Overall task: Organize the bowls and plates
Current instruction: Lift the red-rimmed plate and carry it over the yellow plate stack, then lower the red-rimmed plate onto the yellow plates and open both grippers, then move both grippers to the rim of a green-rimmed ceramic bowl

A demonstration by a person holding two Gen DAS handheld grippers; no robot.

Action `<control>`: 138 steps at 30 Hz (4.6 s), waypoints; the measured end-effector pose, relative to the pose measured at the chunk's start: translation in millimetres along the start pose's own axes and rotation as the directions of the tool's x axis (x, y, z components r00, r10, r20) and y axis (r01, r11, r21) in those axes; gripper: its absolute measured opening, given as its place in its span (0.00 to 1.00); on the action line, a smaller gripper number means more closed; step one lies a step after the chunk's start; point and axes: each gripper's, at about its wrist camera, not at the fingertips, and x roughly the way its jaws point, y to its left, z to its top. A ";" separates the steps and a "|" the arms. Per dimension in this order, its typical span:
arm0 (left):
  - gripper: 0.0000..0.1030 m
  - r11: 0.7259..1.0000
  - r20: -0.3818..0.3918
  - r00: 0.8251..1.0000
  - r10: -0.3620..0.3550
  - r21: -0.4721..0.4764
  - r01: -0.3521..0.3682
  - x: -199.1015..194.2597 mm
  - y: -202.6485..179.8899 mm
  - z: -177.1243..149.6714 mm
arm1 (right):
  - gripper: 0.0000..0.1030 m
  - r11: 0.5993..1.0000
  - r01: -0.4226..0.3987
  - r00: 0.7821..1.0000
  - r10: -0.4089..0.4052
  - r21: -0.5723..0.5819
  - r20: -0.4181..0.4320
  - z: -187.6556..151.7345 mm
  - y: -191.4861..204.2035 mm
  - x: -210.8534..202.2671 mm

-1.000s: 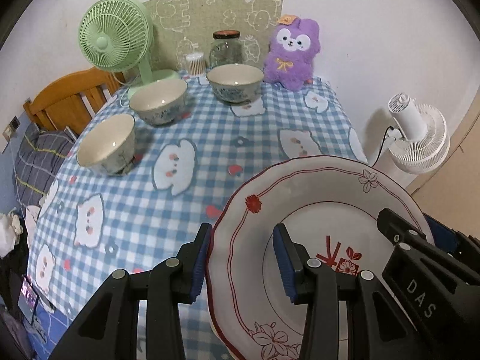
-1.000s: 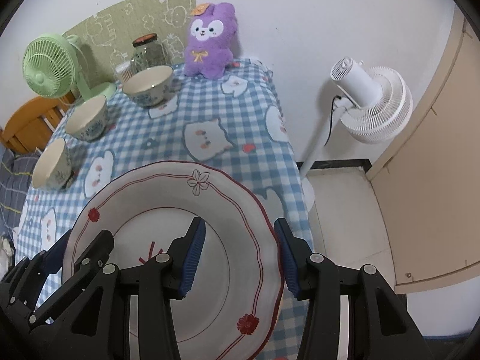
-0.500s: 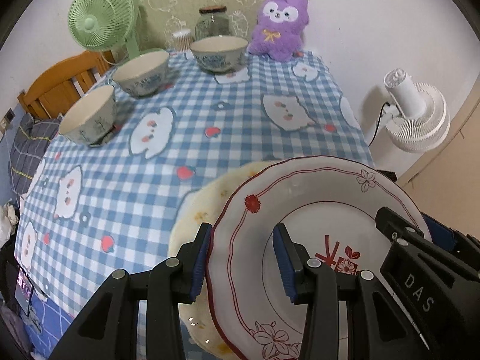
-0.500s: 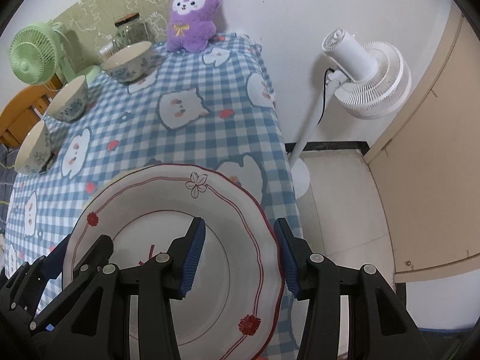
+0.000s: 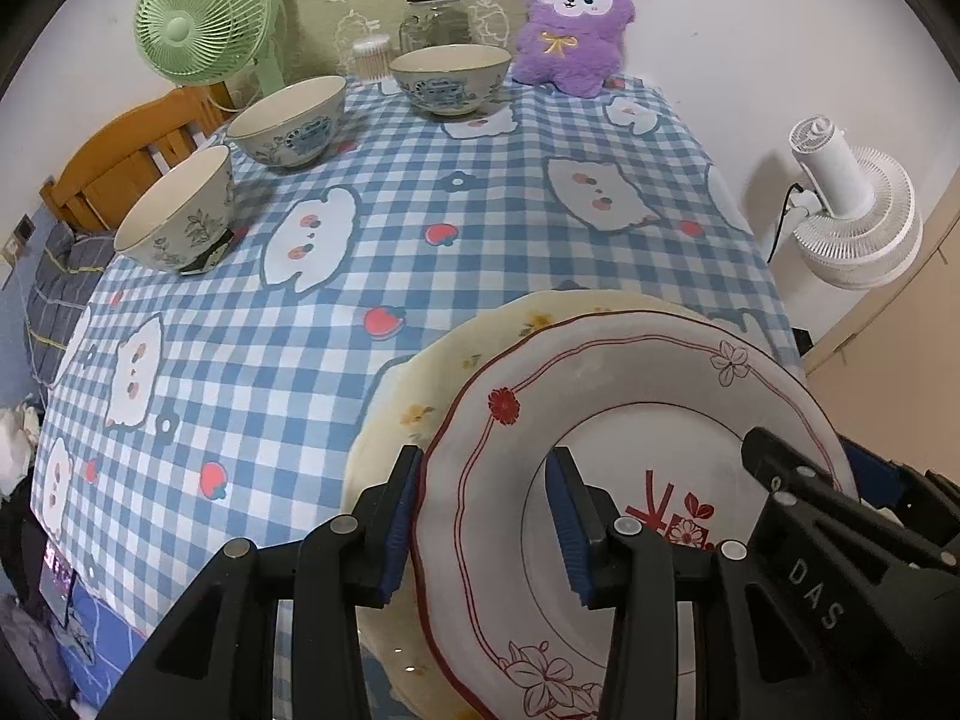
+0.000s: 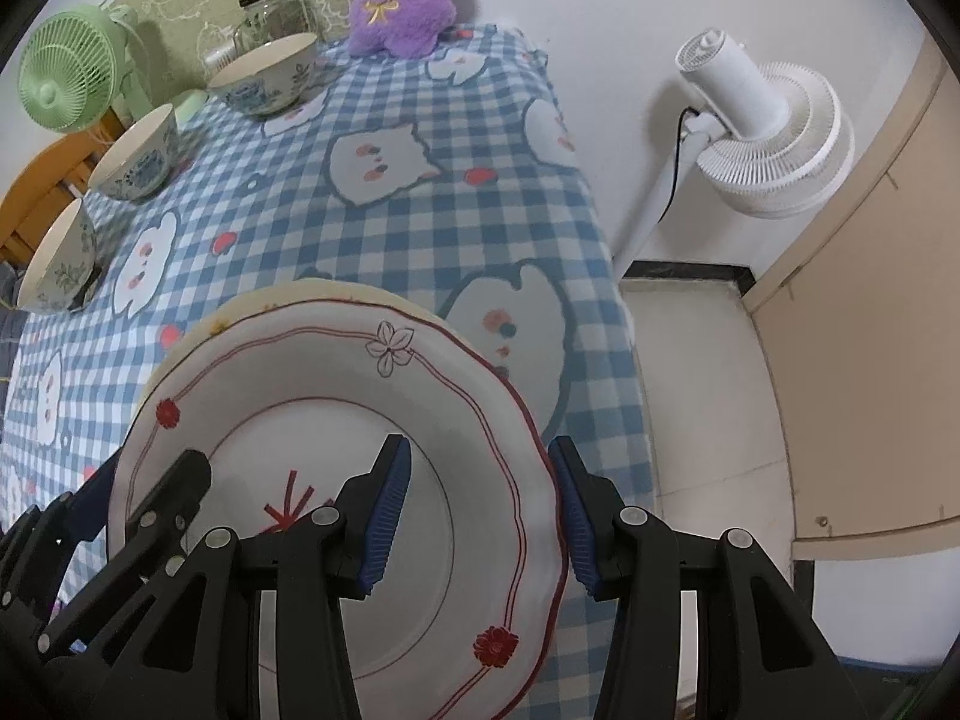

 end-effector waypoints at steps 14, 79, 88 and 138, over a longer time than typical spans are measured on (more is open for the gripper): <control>0.41 0.998 0.037 0.999 0.004 0.055 -0.007 1.6 -2.6 -5.1 | 0.49 1.000 0.004 1.000 -0.005 0.007 0.024 -5.7 -1.1 1.0; 0.86 0.993 0.172 0.980 -0.102 0.071 0.091 -104.8 86.9 56.0 | 0.75 0.997 -0.031 0.968 0.014 0.068 0.250 32.3 49.1 -138.7; 0.86 0.991 0.199 0.974 -0.110 0.099 0.092 -119.4 111.3 71.4 | 0.75 0.997 -0.021 0.962 -0.001 0.076 0.272 37.5 78.1 -156.0; 0.80 0.997 0.172 0.982 -0.072 0.033 0.068 1.1 292.5 154.8 | 0.72 0.996 -0.086 0.966 0.079 0.017 0.246 122.7 282.0 -53.4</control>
